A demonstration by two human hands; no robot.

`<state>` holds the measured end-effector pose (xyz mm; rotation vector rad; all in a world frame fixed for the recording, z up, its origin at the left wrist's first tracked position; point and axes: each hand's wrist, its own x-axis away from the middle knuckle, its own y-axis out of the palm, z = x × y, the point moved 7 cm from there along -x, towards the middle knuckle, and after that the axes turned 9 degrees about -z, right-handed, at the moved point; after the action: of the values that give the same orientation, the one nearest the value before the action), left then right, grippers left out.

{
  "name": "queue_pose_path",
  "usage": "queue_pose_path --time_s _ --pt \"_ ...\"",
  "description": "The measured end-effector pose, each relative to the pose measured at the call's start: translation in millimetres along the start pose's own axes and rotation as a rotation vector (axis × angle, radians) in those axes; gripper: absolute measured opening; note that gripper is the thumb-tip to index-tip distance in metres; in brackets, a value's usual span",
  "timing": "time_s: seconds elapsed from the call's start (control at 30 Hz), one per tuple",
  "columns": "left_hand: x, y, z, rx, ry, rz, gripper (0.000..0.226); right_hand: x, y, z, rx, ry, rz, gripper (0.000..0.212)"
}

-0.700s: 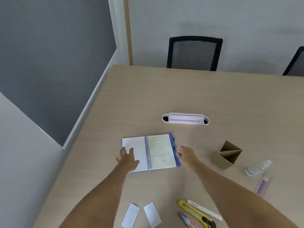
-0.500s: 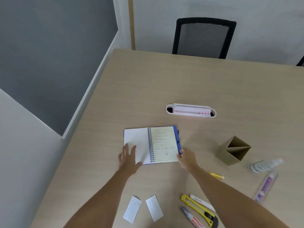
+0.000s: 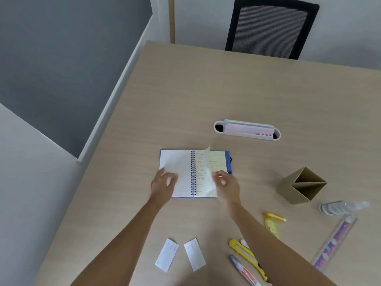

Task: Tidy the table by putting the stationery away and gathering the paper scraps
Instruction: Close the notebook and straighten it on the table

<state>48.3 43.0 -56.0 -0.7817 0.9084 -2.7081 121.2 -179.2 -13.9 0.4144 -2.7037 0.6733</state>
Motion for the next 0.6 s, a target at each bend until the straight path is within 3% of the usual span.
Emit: queue_pose_path --time_s 0.03,0.1,0.2,0.27,0.33,0.37,0.43,0.53,0.6 --pt "3 -3 3 0.136 -0.03 0.017 0.025 3 15 -5 -0.049 -0.016 -0.136 0.023" --pt "2 -4 4 0.309 -0.09 -0.003 0.051 10 42 -10 -0.144 -0.023 -0.379 0.033" --pt "-8 2 -3 0.34 -0.15 -0.034 0.077 13 57 -7 -0.188 -0.01 -0.521 0.042" --pt "-14 5 -8 0.269 -0.159 -0.03 0.067 10 57 -1 -0.242 0.027 -0.524 0.042" --pt "-9 -1 0 0.201 -0.119 0.014 0.039 6 48 4 -0.27 0.018 -0.434 0.034" --pt "-6 -5 4 0.173 -0.104 0.053 0.029 3 39 8 -0.193 -0.021 -0.355 0.028" --pt "-3 -13 2 0.079 -0.129 0.122 0.028 -1 22 16 0.187 -0.153 -0.239 0.02" --pt "2 -19 -8 -0.191 -0.172 0.217 0.048 1 21 43 0.699 -0.27 -0.323 0.043" --pt "7 -12 3 -0.415 -0.028 0.24 0.073 3 25 61 0.828 -0.285 -0.388 0.055"
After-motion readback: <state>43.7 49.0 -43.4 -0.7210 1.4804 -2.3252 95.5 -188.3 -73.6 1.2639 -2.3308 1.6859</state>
